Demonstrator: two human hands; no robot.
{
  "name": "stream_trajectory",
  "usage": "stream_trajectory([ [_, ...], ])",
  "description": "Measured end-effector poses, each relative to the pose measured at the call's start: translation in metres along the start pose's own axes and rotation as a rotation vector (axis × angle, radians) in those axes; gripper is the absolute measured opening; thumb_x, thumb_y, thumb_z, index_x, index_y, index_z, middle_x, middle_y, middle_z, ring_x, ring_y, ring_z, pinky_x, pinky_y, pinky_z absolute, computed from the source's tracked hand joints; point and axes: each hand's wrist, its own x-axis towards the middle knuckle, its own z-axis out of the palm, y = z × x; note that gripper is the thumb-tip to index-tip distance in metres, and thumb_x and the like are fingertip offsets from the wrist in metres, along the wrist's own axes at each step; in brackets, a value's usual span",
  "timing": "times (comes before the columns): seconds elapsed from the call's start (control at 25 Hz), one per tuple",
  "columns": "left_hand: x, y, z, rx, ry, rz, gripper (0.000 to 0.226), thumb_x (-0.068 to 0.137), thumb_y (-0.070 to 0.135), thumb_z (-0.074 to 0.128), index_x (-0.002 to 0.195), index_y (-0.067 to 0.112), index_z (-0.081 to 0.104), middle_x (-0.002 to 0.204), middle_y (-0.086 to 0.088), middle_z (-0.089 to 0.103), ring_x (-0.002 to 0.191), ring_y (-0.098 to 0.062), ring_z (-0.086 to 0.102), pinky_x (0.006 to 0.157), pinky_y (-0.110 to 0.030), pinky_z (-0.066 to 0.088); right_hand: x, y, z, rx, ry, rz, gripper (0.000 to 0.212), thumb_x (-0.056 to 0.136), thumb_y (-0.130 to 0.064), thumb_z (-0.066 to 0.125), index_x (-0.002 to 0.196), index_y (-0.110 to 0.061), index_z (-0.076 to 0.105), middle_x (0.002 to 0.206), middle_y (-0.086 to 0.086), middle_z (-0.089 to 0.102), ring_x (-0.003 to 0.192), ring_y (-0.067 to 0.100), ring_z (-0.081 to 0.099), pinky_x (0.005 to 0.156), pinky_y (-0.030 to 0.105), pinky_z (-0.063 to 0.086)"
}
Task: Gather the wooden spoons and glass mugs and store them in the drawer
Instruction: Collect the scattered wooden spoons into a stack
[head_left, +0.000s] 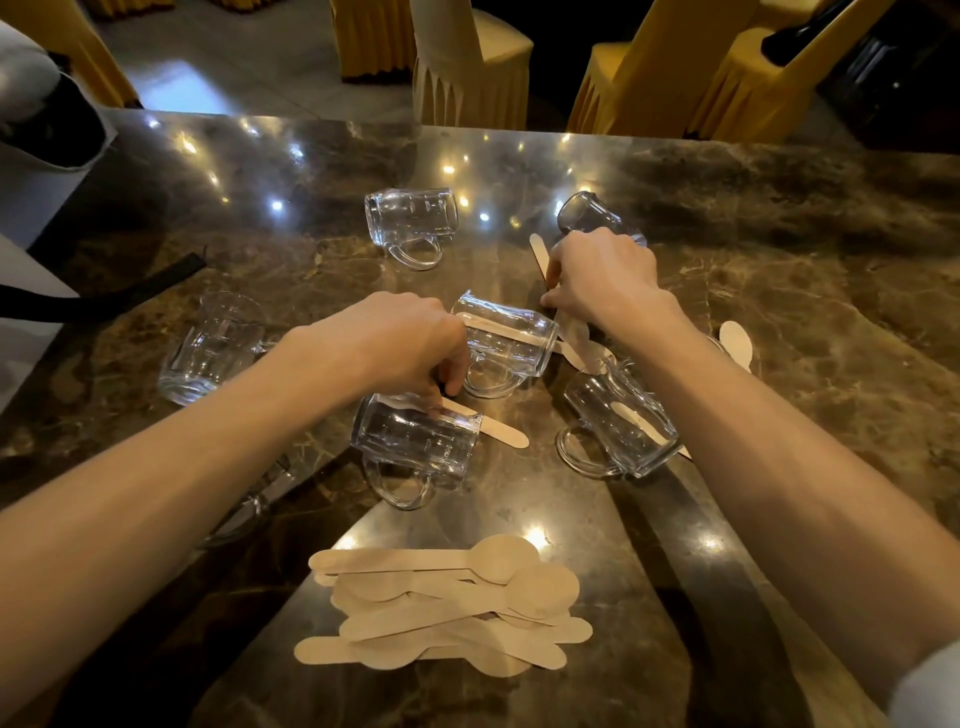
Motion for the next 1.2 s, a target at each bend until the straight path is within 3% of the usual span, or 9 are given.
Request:
stream_trajectory([
  [0.28, 0.000, 0.001, -0.001, -0.008, -0.035, 0.013, 0.011, 0.078, 0.028, 0.071, 0.084, 0.035, 0.066, 0.076, 0.017, 0.052, 0.072, -0.009, 0.051, 0.049, -0.021, 0.032, -0.002, -0.002, 0.000, 0.111, -0.019, 0.042, 0.022, 0.082, -0.022, 0.068, 0.102, -0.013, 0.066, 0.103, 0.011, 0.065, 0.095, 0.031, 0.061, 0.078, 0.039, 0.051],
  [0.48, -0.004, -0.001, -0.001, -0.065, -0.004, 0.027, 0.015, 0.078, 0.027, 0.071, 0.074, 0.036, 0.059, 0.062, 0.022, 0.048, 0.058, 0.003, 0.044, 0.049, -0.021, 0.033, -0.003, -0.003, -0.003, 0.218, -0.033, 0.064, 0.022, 0.079, -0.019, 0.071, 0.100, -0.015, 0.070, 0.095, 0.008, 0.066, 0.088, 0.027, 0.060, 0.068, 0.035, 0.047],
  [0.64, -0.008, -0.003, -0.002, -0.130, 0.022, 0.051, 0.015, 0.078, 0.026, 0.072, 0.074, 0.035, 0.061, 0.065, 0.021, 0.055, 0.065, -0.002, 0.052, 0.056, -0.025, 0.042, -0.003, -0.003, -0.003, 0.310, -0.010, 0.050, 0.021, 0.079, -0.012, 0.069, 0.100, -0.014, 0.071, 0.097, 0.008, 0.067, 0.090, 0.027, 0.062, 0.077, 0.041, 0.055],
  [1.04, -0.026, -0.001, -0.021, -0.230, 0.176, 0.114, 0.006, 0.080, 0.039, 0.067, 0.083, 0.037, 0.062, 0.076, 0.020, 0.061, 0.070, 0.003, 0.054, 0.069, -0.027, 0.048, -0.018, -0.008, -0.021, 0.412, 0.148, -0.034, 0.010, 0.080, -0.020, 0.069, 0.089, -0.020, 0.073, 0.089, 0.004, 0.068, 0.082, 0.020, 0.061, 0.071, 0.037, 0.056],
  [1.12, -0.032, 0.001, -0.027, -0.282, 0.186, 0.139, 0.005, 0.081, 0.037, 0.067, 0.085, 0.035, 0.064, 0.077, 0.020, 0.063, 0.070, 0.006, 0.055, 0.069, -0.023, 0.046, -0.025, -0.010, -0.029, 0.428, 0.161, -0.066, 0.010, 0.081, -0.021, 0.069, 0.090, -0.023, 0.073, 0.089, 0.000, 0.066, 0.082, 0.016, 0.060, 0.069, 0.030, 0.054],
  [1.2, -0.040, 0.002, -0.032, -0.342, 0.199, 0.161, 0.005, 0.080, 0.035, 0.067, 0.084, 0.035, 0.065, 0.074, 0.020, 0.063, 0.070, 0.007, 0.056, 0.063, -0.010, 0.041, -0.035, -0.012, -0.038, 0.415, 0.168, -0.103, 0.012, 0.081, -0.023, 0.071, 0.093, -0.024, 0.073, 0.085, -0.005, 0.060, 0.078, 0.011, 0.054, 0.060, 0.017, 0.041],
])
